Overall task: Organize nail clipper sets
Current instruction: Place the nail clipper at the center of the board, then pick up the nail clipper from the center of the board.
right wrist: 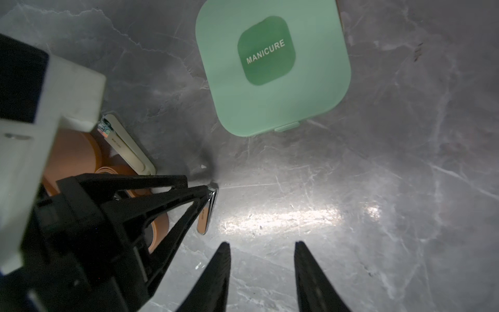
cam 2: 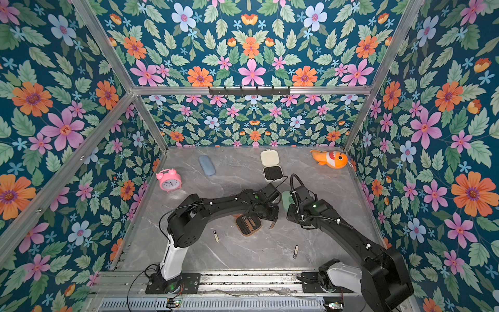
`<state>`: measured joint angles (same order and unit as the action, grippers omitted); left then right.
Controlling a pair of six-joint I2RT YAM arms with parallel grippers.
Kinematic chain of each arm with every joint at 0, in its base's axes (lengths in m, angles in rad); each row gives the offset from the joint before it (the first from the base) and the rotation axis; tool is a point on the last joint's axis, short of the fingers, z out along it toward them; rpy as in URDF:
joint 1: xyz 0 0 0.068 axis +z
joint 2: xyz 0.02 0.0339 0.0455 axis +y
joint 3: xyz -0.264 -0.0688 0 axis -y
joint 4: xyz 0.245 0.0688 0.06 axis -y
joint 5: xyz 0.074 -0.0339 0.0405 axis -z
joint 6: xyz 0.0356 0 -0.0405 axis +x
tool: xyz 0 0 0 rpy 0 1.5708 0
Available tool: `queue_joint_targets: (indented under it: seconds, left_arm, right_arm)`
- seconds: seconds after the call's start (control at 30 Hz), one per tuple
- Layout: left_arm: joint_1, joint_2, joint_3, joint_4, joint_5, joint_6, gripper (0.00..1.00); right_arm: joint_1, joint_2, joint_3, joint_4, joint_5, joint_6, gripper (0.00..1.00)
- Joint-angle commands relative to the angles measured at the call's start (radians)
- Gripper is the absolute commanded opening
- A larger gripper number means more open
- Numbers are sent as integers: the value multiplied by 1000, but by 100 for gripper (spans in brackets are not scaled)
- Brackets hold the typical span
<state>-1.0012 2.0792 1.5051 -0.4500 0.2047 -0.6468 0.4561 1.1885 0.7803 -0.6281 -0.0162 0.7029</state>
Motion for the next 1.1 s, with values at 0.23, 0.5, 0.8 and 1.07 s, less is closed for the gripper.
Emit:
queue_joint_targets:
  seconds: [0.23,0.5,0.8,1.07]
  left_arm:
    - [128,-193,-82,2,-86,40,44]
    - [321,-294,-296,86,-33,76,43]
    - [411,-318,-410,152,5,101,43]
    - [441,-320,-448,187,34,111,43]
  right_arm:
    - [46,67,53,10,-36,26,43]
    - [145,288,157,2,-29,72,45]
    - [168,446,234,-13,-24,98,41]
    - [174,553,273,-30,-29,102,32]
